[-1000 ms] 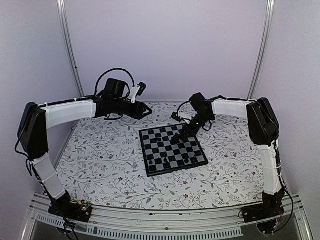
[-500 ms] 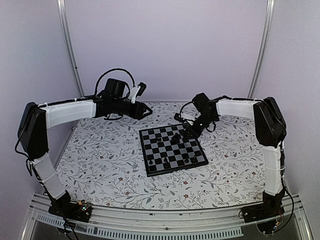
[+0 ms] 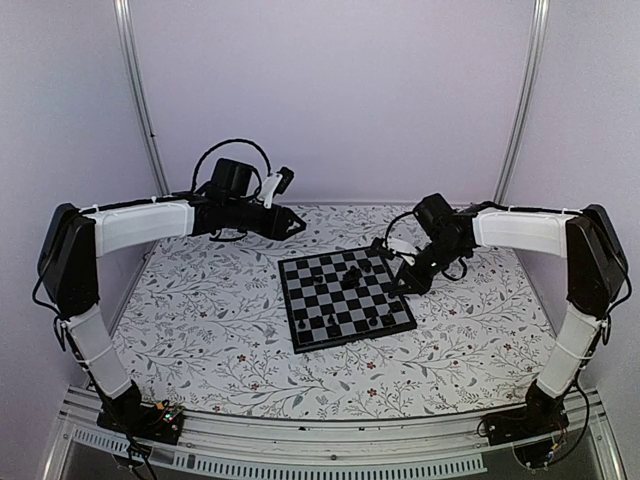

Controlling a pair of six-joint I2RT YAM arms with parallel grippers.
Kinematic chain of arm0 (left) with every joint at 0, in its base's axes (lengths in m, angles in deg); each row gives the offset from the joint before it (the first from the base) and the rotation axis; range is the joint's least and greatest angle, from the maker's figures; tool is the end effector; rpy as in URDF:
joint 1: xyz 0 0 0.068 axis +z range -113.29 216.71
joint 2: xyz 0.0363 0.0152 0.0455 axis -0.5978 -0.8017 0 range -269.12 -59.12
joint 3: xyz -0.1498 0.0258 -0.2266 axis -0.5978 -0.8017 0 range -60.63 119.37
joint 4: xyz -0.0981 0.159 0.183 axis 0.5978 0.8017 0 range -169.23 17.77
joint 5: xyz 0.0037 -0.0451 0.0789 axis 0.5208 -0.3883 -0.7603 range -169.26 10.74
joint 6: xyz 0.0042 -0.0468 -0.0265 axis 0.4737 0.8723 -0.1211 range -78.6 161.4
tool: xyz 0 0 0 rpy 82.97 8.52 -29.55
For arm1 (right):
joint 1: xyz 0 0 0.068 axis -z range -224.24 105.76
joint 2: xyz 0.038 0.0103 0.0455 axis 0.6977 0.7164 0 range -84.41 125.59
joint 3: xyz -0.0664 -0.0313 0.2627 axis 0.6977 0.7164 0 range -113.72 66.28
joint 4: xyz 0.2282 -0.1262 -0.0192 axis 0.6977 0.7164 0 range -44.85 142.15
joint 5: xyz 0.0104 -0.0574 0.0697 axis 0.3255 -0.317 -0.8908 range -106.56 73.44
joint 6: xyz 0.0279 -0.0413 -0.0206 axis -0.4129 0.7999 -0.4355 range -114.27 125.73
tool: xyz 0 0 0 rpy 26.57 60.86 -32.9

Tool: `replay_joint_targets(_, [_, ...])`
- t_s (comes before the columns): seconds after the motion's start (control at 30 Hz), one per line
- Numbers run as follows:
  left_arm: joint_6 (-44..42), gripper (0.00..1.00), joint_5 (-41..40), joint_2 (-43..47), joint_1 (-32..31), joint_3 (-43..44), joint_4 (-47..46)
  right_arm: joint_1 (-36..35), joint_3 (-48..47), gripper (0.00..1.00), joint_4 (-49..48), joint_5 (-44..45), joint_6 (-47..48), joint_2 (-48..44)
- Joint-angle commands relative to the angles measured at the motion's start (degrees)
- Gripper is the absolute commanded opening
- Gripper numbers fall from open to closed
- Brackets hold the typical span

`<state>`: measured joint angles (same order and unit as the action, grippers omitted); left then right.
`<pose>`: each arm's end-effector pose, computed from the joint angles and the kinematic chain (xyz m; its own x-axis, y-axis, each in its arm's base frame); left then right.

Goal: Set up the chess pieces on the board
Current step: Place the chess piece on the chessboard.

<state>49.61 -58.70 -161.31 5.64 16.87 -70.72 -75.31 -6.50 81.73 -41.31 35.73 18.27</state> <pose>0.3475 -0.2241 0.2649 -0.5692 0.1869 -0.8007 0.6604 0.6840 -0.3098 0.3029 0.2000 0.2035 -0.3743 -0.7556 -0.5376 -0.9225 0.3624 0.1330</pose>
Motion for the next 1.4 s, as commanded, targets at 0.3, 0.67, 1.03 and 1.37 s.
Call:
replay_joint_targets(0.3, [-0.5,0.48,0.7,-1.6,0.0,1.4,0.7,-0.1,14.9,0.06,-5.1,-0.6,3.3,-9.6])
replay_joint_targets(0.67, [-0.8,0.49,0.8,-1.9,0.0,1.9,1.3,-0.2,13.7,0.06,-7.6,1.7,1.5,-5.3])
replay_joint_targets(1.03, [-1.0,0.49,1.0,-2.4,0.0,2.2,1.8,-0.2,13.2,0.08,-8.3,2.9,1.0,-3.0])
replay_joint_targets(1.37, [-1.0,0.5,1.4,-2.7,0.0,2.4,2.1,-0.2,13.0,0.13,-9.1,3.7,0.2,-1.8])
